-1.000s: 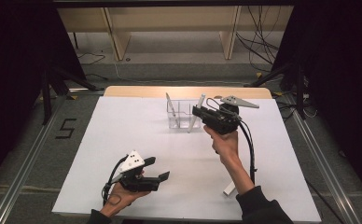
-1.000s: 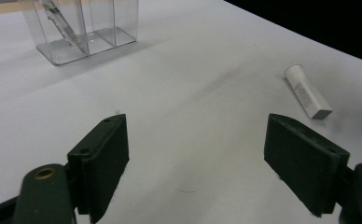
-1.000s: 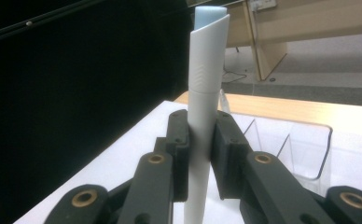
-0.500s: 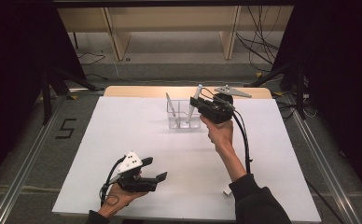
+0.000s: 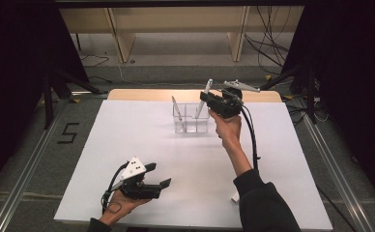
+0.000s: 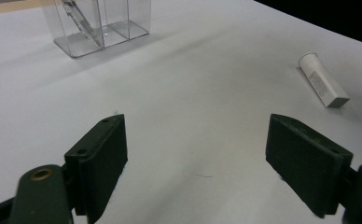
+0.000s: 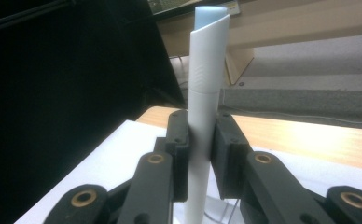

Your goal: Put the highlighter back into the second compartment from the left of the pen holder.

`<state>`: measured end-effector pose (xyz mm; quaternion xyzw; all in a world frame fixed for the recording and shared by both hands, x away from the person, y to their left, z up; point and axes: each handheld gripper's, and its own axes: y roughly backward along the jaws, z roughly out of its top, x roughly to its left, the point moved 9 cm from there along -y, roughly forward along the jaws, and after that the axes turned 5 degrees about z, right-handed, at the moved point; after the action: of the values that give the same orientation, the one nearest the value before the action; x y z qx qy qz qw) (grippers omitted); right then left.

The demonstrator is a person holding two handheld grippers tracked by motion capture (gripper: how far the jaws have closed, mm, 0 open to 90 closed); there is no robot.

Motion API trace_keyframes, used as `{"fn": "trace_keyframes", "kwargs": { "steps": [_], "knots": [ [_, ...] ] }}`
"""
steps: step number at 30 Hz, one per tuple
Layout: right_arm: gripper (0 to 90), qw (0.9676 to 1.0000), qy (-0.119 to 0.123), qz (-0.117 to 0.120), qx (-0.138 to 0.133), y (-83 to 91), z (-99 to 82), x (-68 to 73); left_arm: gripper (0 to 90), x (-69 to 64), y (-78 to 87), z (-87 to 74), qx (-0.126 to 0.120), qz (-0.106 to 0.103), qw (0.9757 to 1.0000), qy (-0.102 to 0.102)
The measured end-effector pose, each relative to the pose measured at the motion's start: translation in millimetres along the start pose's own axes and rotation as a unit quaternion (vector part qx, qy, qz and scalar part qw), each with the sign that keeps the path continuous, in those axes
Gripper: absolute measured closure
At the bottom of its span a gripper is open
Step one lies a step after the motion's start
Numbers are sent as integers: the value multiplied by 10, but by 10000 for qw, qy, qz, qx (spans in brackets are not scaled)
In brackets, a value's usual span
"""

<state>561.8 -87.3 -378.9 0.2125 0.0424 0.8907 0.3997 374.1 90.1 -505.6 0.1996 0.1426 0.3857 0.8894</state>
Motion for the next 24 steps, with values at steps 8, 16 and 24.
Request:
{"fn": "trace_keyframes", "kwargs": {
  "steps": [8, 16, 24],
  "knots": [
    [787, 9999, 89, -147, 15, -111, 53, -20, 200, 8, -8, -20, 63, 23, 10000, -7],
    [787, 9993, 205, -301, 121, -252, 36, -39, 200, 3, -10, -24, 75, 14, 10000, -25],
    [787, 9982, 249, -514, 196, -375, 7, -134, 200, -2, -14, -25, 72, 5, 10000, -32]
  ]
}}
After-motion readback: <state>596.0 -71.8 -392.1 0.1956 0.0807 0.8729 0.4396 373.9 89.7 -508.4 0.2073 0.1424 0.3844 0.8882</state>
